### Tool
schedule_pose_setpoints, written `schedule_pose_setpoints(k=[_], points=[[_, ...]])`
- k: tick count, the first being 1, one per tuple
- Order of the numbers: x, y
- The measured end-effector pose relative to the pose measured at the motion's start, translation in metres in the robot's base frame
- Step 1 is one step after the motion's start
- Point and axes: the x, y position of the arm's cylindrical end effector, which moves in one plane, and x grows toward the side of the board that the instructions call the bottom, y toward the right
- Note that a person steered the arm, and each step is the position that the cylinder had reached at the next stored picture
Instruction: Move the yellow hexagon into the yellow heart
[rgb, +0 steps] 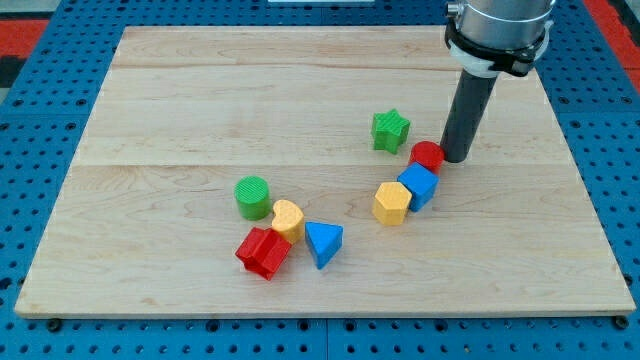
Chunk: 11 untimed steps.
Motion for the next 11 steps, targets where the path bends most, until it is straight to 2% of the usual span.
schedule_pose_setpoints(k=[2,4,5,6,7,8,11], points=[[0.034,-0.019],[0.061,-0.072],[0.063,-0.025],[0.093,-0.009],[0.110,-0.043],[0.109,-0.081],[0.092,-0.095]])
